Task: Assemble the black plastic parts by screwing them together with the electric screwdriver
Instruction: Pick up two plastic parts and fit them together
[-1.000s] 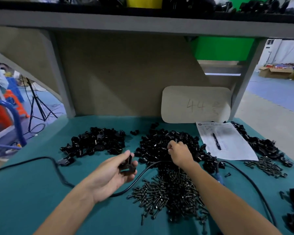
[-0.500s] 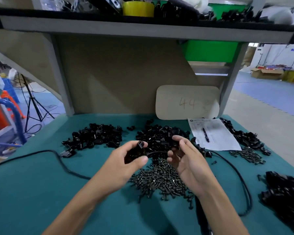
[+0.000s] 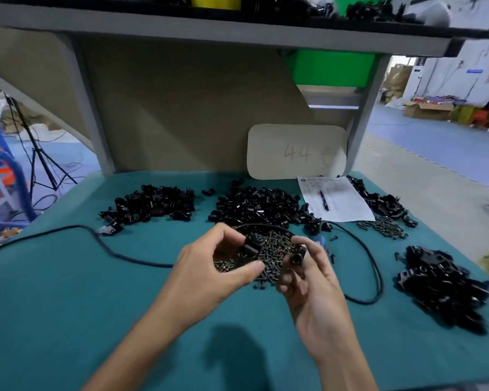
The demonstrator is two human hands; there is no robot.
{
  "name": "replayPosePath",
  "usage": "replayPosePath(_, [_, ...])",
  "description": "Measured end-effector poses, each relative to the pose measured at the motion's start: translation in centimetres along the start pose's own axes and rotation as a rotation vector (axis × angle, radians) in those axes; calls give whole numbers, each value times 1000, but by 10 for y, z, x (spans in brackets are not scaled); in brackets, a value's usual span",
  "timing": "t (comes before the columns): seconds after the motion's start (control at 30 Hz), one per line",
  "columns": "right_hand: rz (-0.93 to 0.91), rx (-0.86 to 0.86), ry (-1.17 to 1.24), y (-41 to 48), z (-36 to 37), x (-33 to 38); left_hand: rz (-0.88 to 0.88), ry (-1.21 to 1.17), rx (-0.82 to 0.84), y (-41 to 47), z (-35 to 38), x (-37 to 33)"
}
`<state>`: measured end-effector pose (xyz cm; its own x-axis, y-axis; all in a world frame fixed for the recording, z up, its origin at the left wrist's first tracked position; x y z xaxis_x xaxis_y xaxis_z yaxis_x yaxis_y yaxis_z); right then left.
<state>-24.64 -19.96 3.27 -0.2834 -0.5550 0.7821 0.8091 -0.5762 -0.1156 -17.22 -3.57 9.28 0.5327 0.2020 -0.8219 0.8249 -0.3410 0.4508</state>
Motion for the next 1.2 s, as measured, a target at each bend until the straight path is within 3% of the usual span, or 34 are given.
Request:
replayPosePath(0.23, [128,-140,104,3,-21,-16,-240,-294,74,-11,17,17])
replayPosePath(0.57, [74,22,153,-6,10,-15,-367,-504,290,-30,31,17])
replayPosePath(0.8, [-193,83,-165,-15,25,-11,-374,-434,184,-28,28,17])
replayPosePath(1.0, [-233,135,-299,-17,26,-13,-618,-758,245,-37,34,22])
replayPosePath(1.1, [-297,207,-426,-21,31,-6,-518,-579,275,-36,32,21])
replayPosePath(1.2, [-320,257,-451,-22,32,-3,-345,-299,145,-31,20,22])
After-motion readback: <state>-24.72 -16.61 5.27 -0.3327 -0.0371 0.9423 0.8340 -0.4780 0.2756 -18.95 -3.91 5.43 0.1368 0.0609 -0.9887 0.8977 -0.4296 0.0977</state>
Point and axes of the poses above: each hand's wrist, its own y-axis towards the middle knuckle, its own z-axis out of the palm, x = y × z, the point moved 8 cm from there along y, towards the middle knuckle, and after that the axes turned 9 degrees about -x, right-handed, at the moved point
